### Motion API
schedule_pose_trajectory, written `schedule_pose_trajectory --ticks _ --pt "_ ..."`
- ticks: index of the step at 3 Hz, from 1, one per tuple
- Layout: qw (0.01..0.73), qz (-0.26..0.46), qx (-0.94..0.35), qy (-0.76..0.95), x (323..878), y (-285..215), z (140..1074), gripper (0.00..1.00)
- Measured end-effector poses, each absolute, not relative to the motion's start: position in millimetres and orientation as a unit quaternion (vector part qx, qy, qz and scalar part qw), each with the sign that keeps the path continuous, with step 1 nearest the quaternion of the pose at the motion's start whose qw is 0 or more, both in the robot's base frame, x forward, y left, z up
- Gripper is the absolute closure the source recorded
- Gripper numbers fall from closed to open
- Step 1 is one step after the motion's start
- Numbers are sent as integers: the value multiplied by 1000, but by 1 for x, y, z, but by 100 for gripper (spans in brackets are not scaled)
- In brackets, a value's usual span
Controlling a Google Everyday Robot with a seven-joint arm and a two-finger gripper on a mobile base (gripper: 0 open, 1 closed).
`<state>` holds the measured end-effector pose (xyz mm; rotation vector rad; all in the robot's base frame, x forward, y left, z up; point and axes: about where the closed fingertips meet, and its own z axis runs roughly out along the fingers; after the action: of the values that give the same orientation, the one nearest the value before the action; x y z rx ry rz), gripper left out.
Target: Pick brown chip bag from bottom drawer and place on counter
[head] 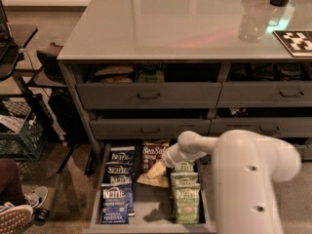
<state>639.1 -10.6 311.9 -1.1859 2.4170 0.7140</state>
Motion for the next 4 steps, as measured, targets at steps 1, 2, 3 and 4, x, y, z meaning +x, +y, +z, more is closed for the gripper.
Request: schedule_pose_trajectory --ticks 1,2,3,4 --pt "154 263 -407 861 655 -8 254 0" --pt "146 276 -395 864 666 -9 203 0" --pt "148 287 -394 861 678 -8 168 0" --pt "152 288 -397 858 696 -5 147 0"
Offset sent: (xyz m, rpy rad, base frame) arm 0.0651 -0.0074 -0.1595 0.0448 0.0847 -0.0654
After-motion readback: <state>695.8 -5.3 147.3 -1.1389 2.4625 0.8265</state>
